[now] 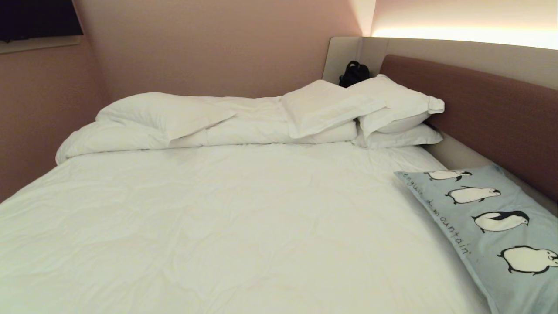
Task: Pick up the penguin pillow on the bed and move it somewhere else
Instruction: Pick up the pillow
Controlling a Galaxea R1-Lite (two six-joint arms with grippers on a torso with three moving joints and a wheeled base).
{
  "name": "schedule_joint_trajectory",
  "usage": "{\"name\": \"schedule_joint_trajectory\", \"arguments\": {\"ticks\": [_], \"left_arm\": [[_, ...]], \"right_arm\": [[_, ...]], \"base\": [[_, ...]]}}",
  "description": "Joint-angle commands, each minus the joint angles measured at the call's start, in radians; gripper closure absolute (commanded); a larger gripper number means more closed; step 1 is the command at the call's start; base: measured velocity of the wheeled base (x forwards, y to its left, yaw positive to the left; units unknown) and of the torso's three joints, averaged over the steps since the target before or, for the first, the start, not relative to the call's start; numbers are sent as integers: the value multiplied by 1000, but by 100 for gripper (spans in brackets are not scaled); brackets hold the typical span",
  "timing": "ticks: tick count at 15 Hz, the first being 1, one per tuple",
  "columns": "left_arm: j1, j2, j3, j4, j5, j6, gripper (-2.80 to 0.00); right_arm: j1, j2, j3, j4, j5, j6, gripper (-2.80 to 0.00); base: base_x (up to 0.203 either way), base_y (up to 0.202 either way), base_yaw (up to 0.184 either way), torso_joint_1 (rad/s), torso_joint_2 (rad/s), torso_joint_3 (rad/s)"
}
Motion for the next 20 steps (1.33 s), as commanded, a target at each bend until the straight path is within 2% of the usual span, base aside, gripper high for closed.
{"name": "schedule_joint_trajectory", "arguments": {"ticks": [1, 8, 12, 16, 20], "left_arm": [[0, 0, 0, -1, 0, -1, 0], [0, 0, 0, -1, 0, -1, 0], [0, 0, 0, -1, 0, -1, 0], [0, 0, 0, -1, 0, -1, 0], [0, 0, 0, -1, 0, -1, 0]], "right_arm": [[0, 199, -27, -55, -1, 19, 0], [-25, 816, -214, -290, -27, 265, 0], [-36, 1078, -390, -337, -41, 418, 0], [-50, 1218, -528, -342, -89, 444, 0], [-49, 1431, -692, -338, -234, 448, 0]], "base": [[0, 0, 0, 0, 0, 0], [0, 0, 0, 0, 0, 0], [0, 0, 0, 0, 0, 0], [0, 0, 0, 8, 0, 0], [0, 0, 0, 0, 0, 0]]}}
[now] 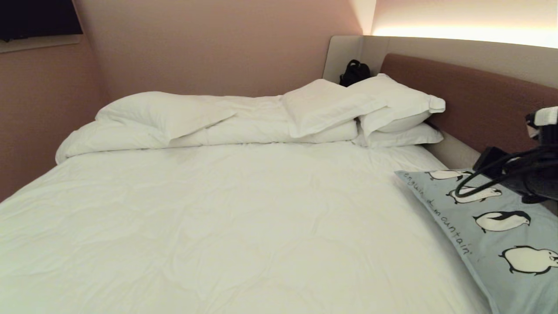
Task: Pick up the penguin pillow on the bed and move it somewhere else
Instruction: Pick up the pillow
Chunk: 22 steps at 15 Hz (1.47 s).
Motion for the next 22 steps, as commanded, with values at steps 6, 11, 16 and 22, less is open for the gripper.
{"name": "schedule_joint_trajectory", "arguments": {"ticks": [6, 11, 16, 22], "left_arm": [[0, 0, 0, -1, 0, -1, 0], [0, 0, 0, -1, 0, -1, 0], [0, 0, 0, -1, 0, -1, 0], [0, 0, 0, -1, 0, -1, 0]], "right_arm": [[-32, 376, -318, 64, -161, 96, 0], [-79, 510, -470, 136, -164, 116, 0], [-124, 608, -567, 227, -164, 144, 0], [-147, 607, -791, 599, -160, 285, 0]], "base": [[0, 0, 0, 0, 0, 0], [0, 0, 0, 0, 0, 0], [0, 0, 0, 0, 0, 0], [0, 0, 0, 0, 0, 0]]}}
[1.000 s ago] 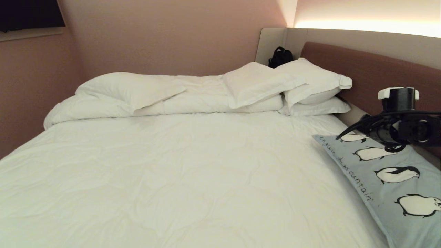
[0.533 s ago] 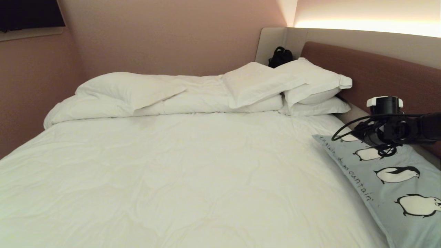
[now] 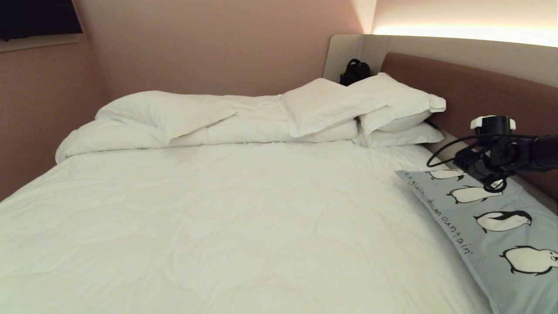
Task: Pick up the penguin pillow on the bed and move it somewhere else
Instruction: Pick up the pillow
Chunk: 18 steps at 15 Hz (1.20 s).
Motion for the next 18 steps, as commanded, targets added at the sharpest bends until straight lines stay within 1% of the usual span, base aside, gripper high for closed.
{"name": "schedule_joint_trajectory", "arguments": {"ticks": [1, 2, 5, 15, 16, 18], "left_arm": [[0, 0, 0, -1, 0, -1, 0], [0, 0, 0, -1, 0, -1, 0], [0, 0, 0, -1, 0, -1, 0], [0, 0, 0, -1, 0, -1, 0], [0, 0, 0, -1, 0, -1, 0], [0, 0, 0, -1, 0, -1, 0]], "right_arm": [[-3, 4, -85, 329, 2, 107, 0], [-3, 10, -122, 381, 2, 135, 0], [-18, 34, -201, 503, 1, 178, 0], [-79, 49, -203, 527, 5, 186, 0], [-79, 48, -203, 523, 4, 186, -280], [-85, 47, -205, 521, 4, 187, -280]], "base": [[0, 0, 0, 0, 0, 0], [0, 0, 0, 0, 0, 0], [0, 0, 0, 0, 0, 0], [0, 0, 0, 0, 0, 0], [0, 0, 0, 0, 0, 0], [0, 0, 0, 0, 0, 0]]}}
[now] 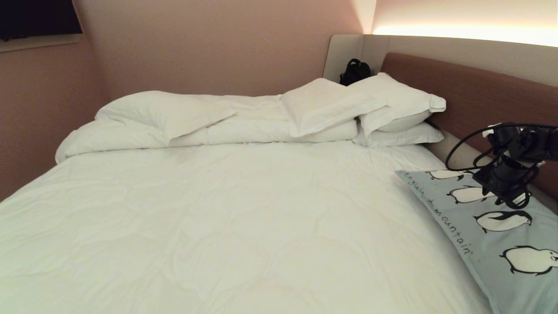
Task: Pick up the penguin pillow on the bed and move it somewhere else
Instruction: Pick up the pillow
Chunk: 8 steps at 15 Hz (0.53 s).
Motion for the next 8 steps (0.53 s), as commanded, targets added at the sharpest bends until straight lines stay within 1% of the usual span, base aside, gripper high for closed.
{"name": "schedule_joint_trajectory", "arguments": {"ticks": [1, 6, 8], "left_arm": [[0, 0, 0, -1, 0, -1, 0], [0, 0, 0, -1, 0, -1, 0], [0, 0, 0, -1, 0, -1, 0]], "right_arm": [[-4, -9, -1, 4, -2, 5, -280], [-37, 3, -2, -1, -2, -2, -280], [-53, 33, -2, -29, -1, -4, -280]], "base": [[0, 0, 0, 0, 0, 0], [0, 0, 0, 0, 0, 0], [0, 0, 0, 0, 0, 0]]}}
